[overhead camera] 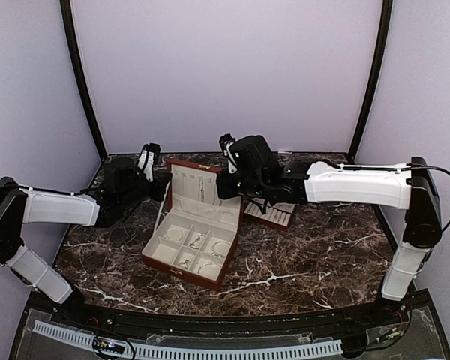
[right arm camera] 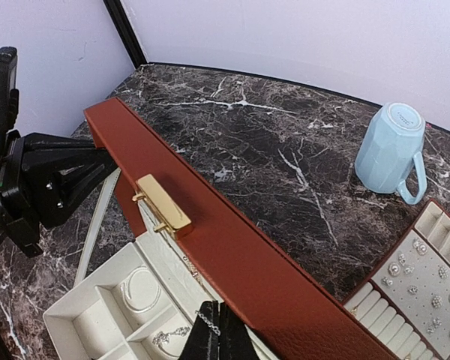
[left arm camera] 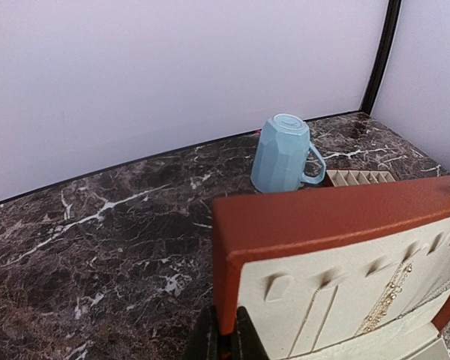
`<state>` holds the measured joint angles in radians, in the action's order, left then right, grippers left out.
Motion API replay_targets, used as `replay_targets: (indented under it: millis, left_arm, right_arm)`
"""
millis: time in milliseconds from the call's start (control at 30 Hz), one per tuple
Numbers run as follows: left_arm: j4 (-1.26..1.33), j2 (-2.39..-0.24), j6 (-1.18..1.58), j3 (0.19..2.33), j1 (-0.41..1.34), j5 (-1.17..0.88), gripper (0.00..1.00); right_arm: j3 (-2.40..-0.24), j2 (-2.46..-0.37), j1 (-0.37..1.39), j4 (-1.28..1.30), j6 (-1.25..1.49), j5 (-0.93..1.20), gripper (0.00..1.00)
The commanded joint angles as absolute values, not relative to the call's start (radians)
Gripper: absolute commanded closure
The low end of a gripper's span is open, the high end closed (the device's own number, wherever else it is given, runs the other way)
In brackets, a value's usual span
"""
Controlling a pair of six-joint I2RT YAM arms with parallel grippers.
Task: Organize the mixed jewelry
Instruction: Move the jewelry box to the center of the board.
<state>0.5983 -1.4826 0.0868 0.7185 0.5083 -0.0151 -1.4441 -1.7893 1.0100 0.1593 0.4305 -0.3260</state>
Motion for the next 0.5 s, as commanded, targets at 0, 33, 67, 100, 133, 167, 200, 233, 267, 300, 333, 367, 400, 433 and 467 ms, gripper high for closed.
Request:
replay_targets:
  millis: [0,33,67,100,133,167,200,233,267,300,333,367,400,433,467]
  left_arm:
    - [0.626,-1.406,0.163,0.682,0.569,0.131,1.0]
    - [0.626,-1.402,0.18,0.676,0.576,0.168,1.0]
    - [0.625,-1.393,0.19,0.674,0.591,0.184,1.0]
    - [0.625,-1.389,0.209,0.671,0.598,0.208,1.0]
    - [0.623,-1.384,0.218,0.67,0.61,0.217,1.0]
    - [0.621,-1.384,0.235,0.671,0.616,0.233,1.0]
    - [0.618,-1.382,0.242,0.671,0.627,0.238,1.0]
    - [0.617,-1.382,0.254,0.672,0.633,0.248,1.0]
    - [0.617,-1.38,0.259,0.672,0.645,0.253,1.0]
    - [0.616,-1.378,0.266,0.672,0.649,0.261,1.0]
    - [0.615,-1.377,0.27,0.672,0.658,0.265,1.0]
    - [0.613,-1.373,0.276,0.671,0.661,0.272,1.0]
    - [0.613,-1.372,0.279,0.671,0.665,0.275,1.0]
    - [0.611,-1.366,0.285,0.669,0.669,0.278,1.0]
    - [0.61,-1.364,0.286,0.667,0.67,0.279,1.0]
  right_arm:
    - [-1.416,-1.739,0.994,0.136,0.461,-0.386,1.0]
    - [-1.412,-1.737,0.994,0.137,0.464,-0.388,1.0]
    - [-1.408,-1.735,0.994,0.138,0.468,-0.387,1.0]
    - [-1.404,-1.735,0.994,0.136,0.469,-0.388,1.0]
    - [-1.403,-1.734,0.994,0.136,0.47,-0.386,1.0]
    - [-1.403,-1.736,0.994,0.136,0.472,-0.384,1.0]
    - [-1.404,-1.736,0.994,0.139,0.471,-0.382,1.0]
    - [-1.407,-1.74,0.994,0.14,0.471,-0.381,1.0]
    - [-1.409,-1.743,0.994,0.141,0.471,-0.379,1.0]
    - [-1.41,-1.744,0.994,0.141,0.471,-0.379,1.0]
    - [-1.41,-1.745,0.994,0.141,0.471,-0.379,1.0]
    - [-1.411,-1.746,0.994,0.141,0.471,-0.378,1.0]
    - [-1.411,-1.748,0.994,0.14,0.471,-0.377,1.0]
    - [-1.411,-1.749,0.994,0.138,0.471,-0.377,1.0]
    - [-1.413,-1.752,0.994,0.136,0.472,-0.376,1.0]
